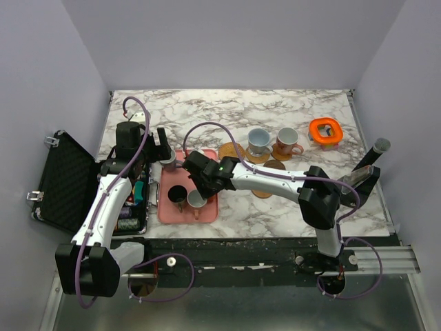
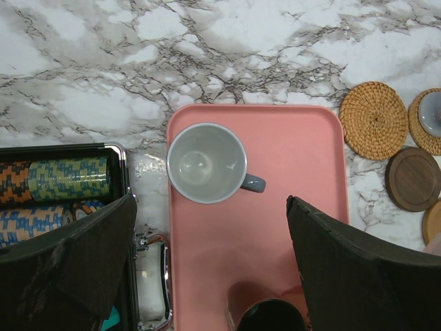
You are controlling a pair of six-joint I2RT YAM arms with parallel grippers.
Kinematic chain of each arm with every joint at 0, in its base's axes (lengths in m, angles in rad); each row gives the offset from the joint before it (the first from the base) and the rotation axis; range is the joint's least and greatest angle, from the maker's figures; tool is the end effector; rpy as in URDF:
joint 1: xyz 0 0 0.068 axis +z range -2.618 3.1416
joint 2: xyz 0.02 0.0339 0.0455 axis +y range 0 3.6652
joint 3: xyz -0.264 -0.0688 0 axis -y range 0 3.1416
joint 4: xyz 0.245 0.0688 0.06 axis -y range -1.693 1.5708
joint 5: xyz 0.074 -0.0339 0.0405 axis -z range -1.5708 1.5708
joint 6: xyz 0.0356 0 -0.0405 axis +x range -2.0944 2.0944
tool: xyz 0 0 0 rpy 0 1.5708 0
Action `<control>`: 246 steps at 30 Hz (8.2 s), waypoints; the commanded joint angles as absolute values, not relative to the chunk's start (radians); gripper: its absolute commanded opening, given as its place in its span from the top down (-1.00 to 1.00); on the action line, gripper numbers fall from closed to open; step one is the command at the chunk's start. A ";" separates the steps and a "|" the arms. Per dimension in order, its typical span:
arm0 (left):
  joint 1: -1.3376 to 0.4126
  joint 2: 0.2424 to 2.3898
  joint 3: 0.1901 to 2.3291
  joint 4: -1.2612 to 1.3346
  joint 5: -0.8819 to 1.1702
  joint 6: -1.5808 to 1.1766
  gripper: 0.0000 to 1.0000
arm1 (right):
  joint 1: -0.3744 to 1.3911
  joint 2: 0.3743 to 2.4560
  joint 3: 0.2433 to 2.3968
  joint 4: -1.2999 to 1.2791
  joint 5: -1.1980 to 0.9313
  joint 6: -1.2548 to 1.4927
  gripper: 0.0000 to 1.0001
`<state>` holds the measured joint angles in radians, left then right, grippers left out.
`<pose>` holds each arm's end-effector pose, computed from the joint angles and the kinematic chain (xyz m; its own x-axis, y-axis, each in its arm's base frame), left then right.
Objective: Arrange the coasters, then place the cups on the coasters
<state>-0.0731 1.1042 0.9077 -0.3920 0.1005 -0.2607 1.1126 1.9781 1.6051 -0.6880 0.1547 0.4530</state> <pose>0.2433 -0.0214 0.2996 -0.5751 -0.2150 -0.7893 0.0079 0.9633 -0.2682 0.1942 0.3813 0.2272 -0.7204 -0.4831 -0.4976 -0.5979 0.7962 0.0927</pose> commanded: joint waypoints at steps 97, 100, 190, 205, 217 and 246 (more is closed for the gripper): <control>-0.640 1.095 0.824 -0.265 -0.083 -0.419 1.00 | 0.954 1.718 1.608 -0.623 0.239 0.333 0.04; -0.640 1.089 0.821 -0.275 -0.170 -0.481 1.00 | 0.956 1.703 1.592 -0.614 0.252 0.350 -0.11; -0.351 0.905 0.828 -0.368 -0.264 -0.213 -0.98 | 0.586 2.026 1.770 -0.483 -0.048 -0.083 0.99; -0.348 0.910 0.831 -0.371 -0.258 -0.212 -0.98 | 0.561 2.068 1.782 -0.494 -0.037 -0.094 0.99; -0.347 0.910 0.831 -0.371 -0.255 -0.212 -0.98 | 0.557 2.094 1.783 -0.497 -0.034 -0.095 0.99; -0.345 0.925 0.833 -0.373 -0.239 -0.207 -0.98 | 0.555 2.126 1.819 -0.534 -0.005 -0.110 0.46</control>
